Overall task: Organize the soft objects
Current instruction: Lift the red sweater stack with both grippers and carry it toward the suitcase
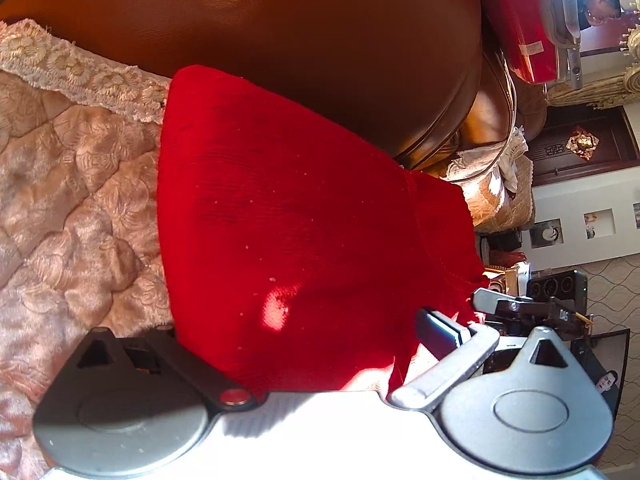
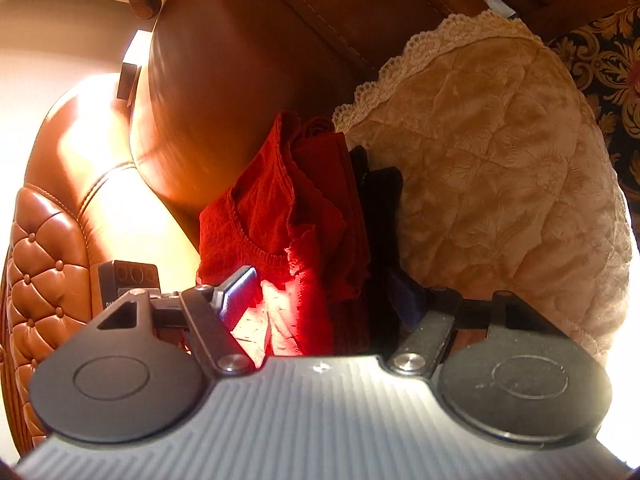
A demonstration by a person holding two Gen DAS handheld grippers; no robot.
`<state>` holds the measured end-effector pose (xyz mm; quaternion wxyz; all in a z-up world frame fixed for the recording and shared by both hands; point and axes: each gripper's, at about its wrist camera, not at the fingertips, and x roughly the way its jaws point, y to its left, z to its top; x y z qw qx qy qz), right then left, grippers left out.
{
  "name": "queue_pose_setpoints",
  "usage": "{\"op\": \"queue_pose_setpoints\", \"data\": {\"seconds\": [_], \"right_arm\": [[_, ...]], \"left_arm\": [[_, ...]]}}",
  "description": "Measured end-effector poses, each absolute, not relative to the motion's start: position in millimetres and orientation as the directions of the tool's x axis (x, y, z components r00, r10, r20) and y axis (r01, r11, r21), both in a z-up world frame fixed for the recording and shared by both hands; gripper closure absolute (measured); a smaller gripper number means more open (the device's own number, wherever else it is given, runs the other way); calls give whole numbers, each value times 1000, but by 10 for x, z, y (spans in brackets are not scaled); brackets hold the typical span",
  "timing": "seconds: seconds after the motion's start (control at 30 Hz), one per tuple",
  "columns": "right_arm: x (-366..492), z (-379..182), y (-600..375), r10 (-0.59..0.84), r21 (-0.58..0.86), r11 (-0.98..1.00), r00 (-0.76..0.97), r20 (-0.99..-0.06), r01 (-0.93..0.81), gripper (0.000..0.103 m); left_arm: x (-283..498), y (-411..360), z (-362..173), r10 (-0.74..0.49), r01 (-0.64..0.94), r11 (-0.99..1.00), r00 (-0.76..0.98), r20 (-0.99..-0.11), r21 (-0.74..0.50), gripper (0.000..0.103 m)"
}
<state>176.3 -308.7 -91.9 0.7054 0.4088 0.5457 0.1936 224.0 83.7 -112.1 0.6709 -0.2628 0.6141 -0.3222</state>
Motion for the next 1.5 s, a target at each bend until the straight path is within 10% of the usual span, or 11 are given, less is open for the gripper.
{"op": "queue_pose_setpoints", "data": {"seconds": [0.93,1.1,1.23,1.5], "right_arm": [[1936,-1089,-2748,811,863,492,301,-501,113,0],[1967,-1209,-2821,802,857,478,302,-516,193,40],[1975,-1170,-2728,779,831,530,293,-555,167,42],[1912,-904,-2436,678,731,678,316,-663,78,44]], "left_arm": [[2230,836,-1131,-787,124,616,61,-613,-778,1],[2212,966,-1219,-821,67,569,100,-562,-820,1],[2195,867,-1163,-787,87,615,123,-604,-784,1],[2053,679,-838,-624,93,781,164,-764,-617,48]]}}
